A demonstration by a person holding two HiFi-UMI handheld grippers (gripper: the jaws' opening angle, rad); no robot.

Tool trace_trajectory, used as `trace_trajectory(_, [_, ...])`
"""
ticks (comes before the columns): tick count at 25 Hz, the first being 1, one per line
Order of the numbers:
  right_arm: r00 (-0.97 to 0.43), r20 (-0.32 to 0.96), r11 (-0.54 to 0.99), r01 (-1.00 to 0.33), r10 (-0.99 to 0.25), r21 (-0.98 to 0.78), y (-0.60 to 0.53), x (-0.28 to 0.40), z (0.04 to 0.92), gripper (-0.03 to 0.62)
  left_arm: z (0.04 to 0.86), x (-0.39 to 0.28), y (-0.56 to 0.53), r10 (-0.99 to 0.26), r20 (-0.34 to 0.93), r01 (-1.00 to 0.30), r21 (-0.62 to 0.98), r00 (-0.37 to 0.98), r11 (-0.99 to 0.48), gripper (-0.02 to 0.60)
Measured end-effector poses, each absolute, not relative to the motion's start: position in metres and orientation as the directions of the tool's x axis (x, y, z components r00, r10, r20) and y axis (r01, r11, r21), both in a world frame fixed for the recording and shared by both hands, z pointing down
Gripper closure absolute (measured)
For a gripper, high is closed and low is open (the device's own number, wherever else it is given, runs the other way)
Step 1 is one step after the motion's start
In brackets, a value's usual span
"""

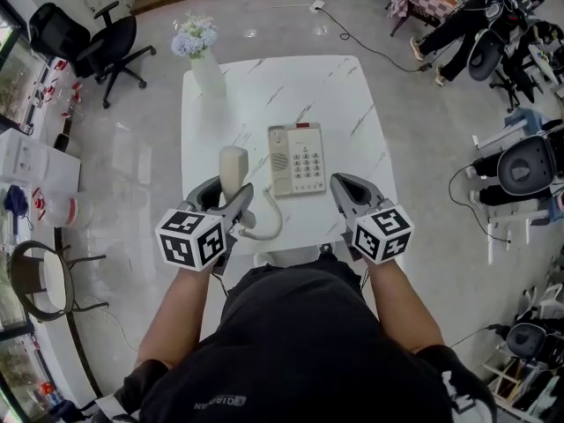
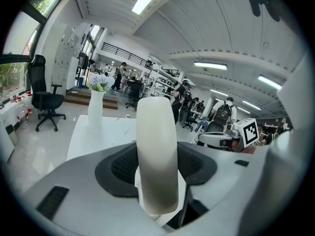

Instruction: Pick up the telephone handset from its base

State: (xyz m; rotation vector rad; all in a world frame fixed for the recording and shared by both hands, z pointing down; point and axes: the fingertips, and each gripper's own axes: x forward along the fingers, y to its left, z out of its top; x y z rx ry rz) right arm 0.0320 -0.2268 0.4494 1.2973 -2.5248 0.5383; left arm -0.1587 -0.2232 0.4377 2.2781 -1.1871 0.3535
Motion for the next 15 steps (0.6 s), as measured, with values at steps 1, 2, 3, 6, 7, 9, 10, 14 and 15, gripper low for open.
trace_trajectory(1, [-0.572,0.384,0.536,-0.818,-0.725,-0.207,-0.2268,0.0314,0.4499,0.592,0.4381,-0.1588,-0.2230,-0.674,0.461,-0.816,0.343,0.577,-0.465,0.354])
trace_trajectory(2, [-0.573,0.385,0.538,-0.817,-0.723,-0.205,-0.2268,0.0307,0.4503,0.592,0.4385,-0.1589,-0.2228,-0.673,0.462,-0.816,0.343,0.578,-0.465,0.354])
trace_trajectory(3, [-0.574,0.387,0.541,-0.816,-0.721,-0.204,-0.2269,0.0303,0.4505,0.592,0.4386,-0.1588,-0.2227,-0.672,0.463,-0.816,0.344,0.578,-0.464,0.354])
trace_trajectory(6, [-0.578,0.395,0.545,-0.813,-0.714,-0.205,-0.2273,0.0306,0.4504,0.592,0.4373,-0.1578,-0.2234,-0.672,0.466,-0.818,0.345,0.575,-0.460,0.354])
trace_trajectory(7, [-0.579,0.397,0.545,-0.812,-0.712,-0.207,-0.2275,0.0312,0.4506,0.592,0.4371,-0.1574,-0.2237,-0.672,0.467,-0.819,0.345,0.574,-0.459,0.354])
trace_trajectory(9, [-0.579,0.399,0.544,-0.813,-0.711,-0.209,-0.2278,0.0327,0.4519,0.592,0.4376,-0.1568,-0.2248,-0.672,0.469,-0.820,0.343,0.573,-0.459,0.354])
trace_trajectory(10, [-0.578,0.399,0.543,-0.813,-0.711,-0.210,-0.2280,0.0334,0.4527,0.592,0.4381,-0.1567,-0.2254,-0.673,0.470,-0.820,0.342,0.572,-0.458,0.354])
trace_trajectory(14, [-0.578,0.402,0.544,-0.813,-0.711,-0.207,-0.2288,0.0351,0.4542,0.592,0.4396,-0.1561,-0.2274,-0.672,0.473,-0.822,0.338,0.570,-0.458,0.354])
trace_trajectory(15, [-0.577,0.403,0.544,-0.813,-0.710,-0.206,-0.2289,0.0356,0.4542,0.592,0.4398,-0.1554,-0.2276,-0.671,0.474,-0.822,0.338,0.570,-0.459,0.354])
